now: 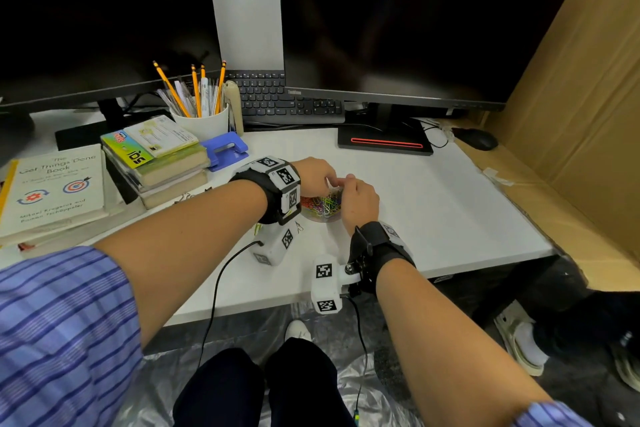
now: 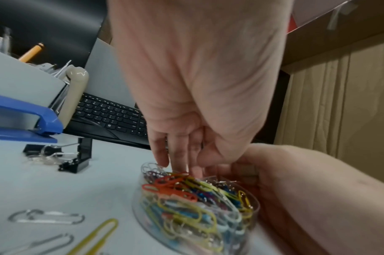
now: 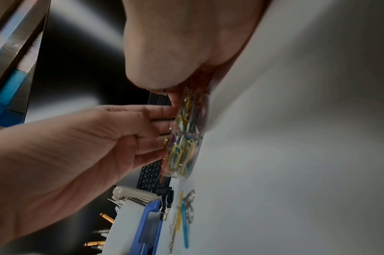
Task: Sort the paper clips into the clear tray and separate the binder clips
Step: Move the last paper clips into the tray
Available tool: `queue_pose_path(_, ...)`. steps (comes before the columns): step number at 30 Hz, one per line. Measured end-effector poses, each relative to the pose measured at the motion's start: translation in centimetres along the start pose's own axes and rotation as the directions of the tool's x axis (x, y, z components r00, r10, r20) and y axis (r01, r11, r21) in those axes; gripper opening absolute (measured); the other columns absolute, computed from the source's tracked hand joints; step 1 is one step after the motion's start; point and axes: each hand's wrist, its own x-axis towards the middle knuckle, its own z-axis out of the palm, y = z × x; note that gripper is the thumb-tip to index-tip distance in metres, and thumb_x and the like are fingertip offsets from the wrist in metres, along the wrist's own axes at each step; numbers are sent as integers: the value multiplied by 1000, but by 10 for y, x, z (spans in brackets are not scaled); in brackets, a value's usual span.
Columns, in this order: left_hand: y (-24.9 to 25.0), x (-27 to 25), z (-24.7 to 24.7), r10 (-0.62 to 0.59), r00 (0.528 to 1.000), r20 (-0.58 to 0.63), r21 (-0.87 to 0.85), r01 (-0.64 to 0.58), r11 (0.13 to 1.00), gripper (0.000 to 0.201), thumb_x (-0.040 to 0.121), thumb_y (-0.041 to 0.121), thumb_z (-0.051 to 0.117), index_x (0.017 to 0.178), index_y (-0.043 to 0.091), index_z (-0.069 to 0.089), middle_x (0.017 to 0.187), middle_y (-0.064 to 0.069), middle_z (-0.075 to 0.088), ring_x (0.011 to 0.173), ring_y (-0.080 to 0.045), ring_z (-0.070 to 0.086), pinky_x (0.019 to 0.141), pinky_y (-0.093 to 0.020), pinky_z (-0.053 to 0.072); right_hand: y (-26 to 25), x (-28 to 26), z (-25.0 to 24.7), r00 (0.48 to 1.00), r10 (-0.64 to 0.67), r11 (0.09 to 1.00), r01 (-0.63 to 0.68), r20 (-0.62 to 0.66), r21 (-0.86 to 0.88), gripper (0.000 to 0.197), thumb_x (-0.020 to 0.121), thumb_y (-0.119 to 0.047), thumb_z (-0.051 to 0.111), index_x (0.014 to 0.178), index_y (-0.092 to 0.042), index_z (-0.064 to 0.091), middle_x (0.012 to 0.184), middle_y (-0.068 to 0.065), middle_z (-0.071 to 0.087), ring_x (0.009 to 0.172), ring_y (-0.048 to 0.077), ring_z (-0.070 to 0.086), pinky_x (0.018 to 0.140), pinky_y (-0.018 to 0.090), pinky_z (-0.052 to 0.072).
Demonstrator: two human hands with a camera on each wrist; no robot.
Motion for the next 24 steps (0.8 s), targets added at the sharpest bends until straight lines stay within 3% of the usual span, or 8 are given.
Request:
queue_pose_path(5,3,1,5,6,998,-59,-134,-13,991,39,90,6,51,129,11,56,129,-11,59,121,-27,53,102,-36,45,-1,1,1,1000,14,1000,-14,9,-10,47,101,-25,25,113,-7,66,121,17,63,110,31,55,92,33,40)
queue_pose_path(9,-3,7,12,-96,972,-215,-308,26,951,31,88,4,57,119,9,60,122,-11,64,115,-23,57,88,-24,42,-2,-2,-2,1000,6,1000,-6,16,29,47,101,-24,25,117,-9,67,127,13,62,118,28,54,100,32,37)
queue_pose_path(11,-3,8,12,-112,960,-256,-356,14,935,30,86,1,59,115,7,63,117,-12,66,111,-23,60,86,-23,44,-2,-2,-2,1000,2,1000,-3,23,25,47,101,-23,25,117,-10,67,128,13,61,119,27,53,102,32,36)
queue_pose_path(13,-2,7,11,-108,961,-256,-391,-1,920,29,84,1,61,112,7,65,114,-12,68,102,-21,62,89,-27,49,-2,-1,-1,1000,7,1000,-8,24,7,47,101,-23,24,117,-9,66,126,14,62,117,29,54,99,33,37)
queue_pose_path(15,2,6,8,-83,969,-234,-422,-24,906,30,81,4,66,111,9,65,111,-11,70,95,-17,61,92,-32,53,-1,0,-1,1000,5,1000,-5,16,-10,46,101,-24,24,111,-4,65,118,17,64,105,30,55,88,33,38)
queue_pose_path(17,4,4,4,-51,971,-233,-376,-42,926,28,82,7,67,110,9,66,112,-9,70,101,-18,63,95,-33,51,-1,0,-2,1000,1,1000,-1,12,-10,46,102,-25,24,107,-1,64,114,19,64,98,29,54,84,33,37)
queue_pose_path(21,-3,-6,-5,-65,959,-275,-228,1,974,23,87,3,59,106,8,70,116,-8,68,109,-21,62,86,-23,46,-1,-1,-2,1000,-16,1000,15,27,26,46,102,-24,24,118,-11,65,129,11,61,120,26,52,103,32,36)
queue_pose_path(24,-14,-18,-7,-146,975,-166,-138,124,983,25,84,9,68,108,6,69,117,-9,66,108,-23,61,80,-23,46,0,0,0,1000,-8,999,8,19,41,46,102,-25,25,115,-11,68,131,10,60,123,25,51,104,30,34)
